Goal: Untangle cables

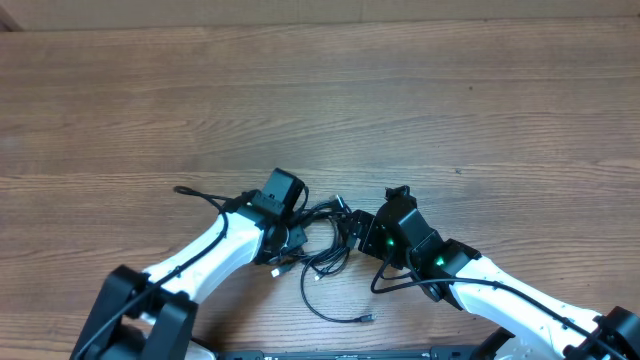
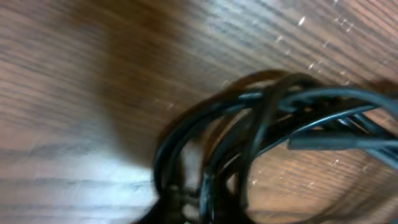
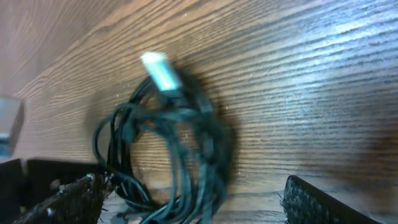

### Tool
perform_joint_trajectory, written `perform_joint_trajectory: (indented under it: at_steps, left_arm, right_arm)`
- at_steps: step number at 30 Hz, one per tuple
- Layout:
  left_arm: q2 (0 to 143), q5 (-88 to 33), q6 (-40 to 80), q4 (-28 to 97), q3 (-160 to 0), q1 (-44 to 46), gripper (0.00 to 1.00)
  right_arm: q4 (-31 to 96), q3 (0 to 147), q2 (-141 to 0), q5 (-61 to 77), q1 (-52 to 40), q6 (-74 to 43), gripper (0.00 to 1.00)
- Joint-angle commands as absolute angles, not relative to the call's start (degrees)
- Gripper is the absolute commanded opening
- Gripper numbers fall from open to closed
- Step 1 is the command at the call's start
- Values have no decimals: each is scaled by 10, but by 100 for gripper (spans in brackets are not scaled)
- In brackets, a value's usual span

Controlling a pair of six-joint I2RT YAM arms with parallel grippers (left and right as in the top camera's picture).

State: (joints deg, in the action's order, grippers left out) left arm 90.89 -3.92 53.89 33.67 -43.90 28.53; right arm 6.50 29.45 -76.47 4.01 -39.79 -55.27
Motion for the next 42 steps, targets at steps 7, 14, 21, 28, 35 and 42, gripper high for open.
perform_joint_trajectory:
  at_steps: [7, 14, 21, 28, 35, 42]
  left_arm:
    - [947, -74, 530, 349, -433, 265, 35]
    - [934, -170, 473, 387, -460, 216, 40]
    - [917, -144, 459, 296, -460, 263, 38]
    - [916, -112, 480, 253, -460, 305, 46]
    - [915, -84, 486, 250, -460, 303, 46]
    - [849, -85, 410, 253, -486, 272, 51]
  right_arm:
    - [59, 296, -766, 30, -397, -548, 93]
    - [55, 296, -766, 30, -397, -548, 98]
    - [57, 296, -766, 28, -397, -548, 100]
    - [57, 296, -766, 15, -397, -548, 100]
    - [58, 296, -766, 14, -397, -548, 100]
    - [62, 296, -766, 14, -397, -548, 100]
